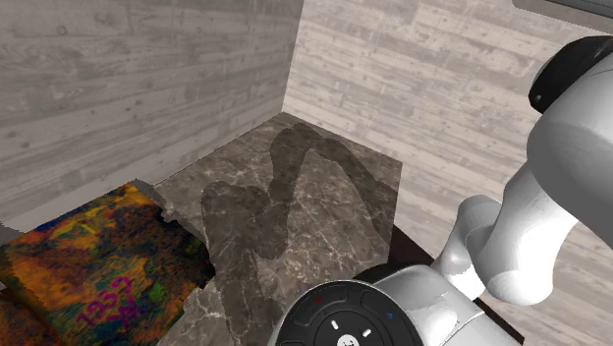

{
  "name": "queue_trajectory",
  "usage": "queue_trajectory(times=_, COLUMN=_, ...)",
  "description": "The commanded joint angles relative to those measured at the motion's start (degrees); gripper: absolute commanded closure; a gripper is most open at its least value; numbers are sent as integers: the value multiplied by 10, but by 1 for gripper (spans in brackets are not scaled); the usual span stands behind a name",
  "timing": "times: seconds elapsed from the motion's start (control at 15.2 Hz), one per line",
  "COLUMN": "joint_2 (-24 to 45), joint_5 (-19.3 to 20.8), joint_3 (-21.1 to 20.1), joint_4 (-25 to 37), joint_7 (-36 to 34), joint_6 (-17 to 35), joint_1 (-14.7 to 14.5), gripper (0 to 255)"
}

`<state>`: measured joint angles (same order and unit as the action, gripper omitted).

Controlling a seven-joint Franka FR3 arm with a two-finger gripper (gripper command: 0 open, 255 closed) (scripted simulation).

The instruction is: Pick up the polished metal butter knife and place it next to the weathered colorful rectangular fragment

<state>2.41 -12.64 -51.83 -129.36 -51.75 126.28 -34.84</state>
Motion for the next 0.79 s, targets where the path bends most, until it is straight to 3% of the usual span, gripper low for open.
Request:
queue_trajectory(times=0.0, joint_2=-15, joint_5=-10, joint_3=1, joint_4=10, joint_7=8, joint_6=-21, joint_1=4, gripper=0)
queue_trajectory(times=0.2, joint_2=-49, joint_5=-31, joint_3=9, joint_4=42, joint_7=26, joint_6=-80, joint_1=13, gripper=0)
queue_trajectory(times=0.73, joint_2=-49, joint_5=-31, joint_3=10, joint_4=42, joint_7=26, joint_6=-80, joint_1=12, gripper=0)
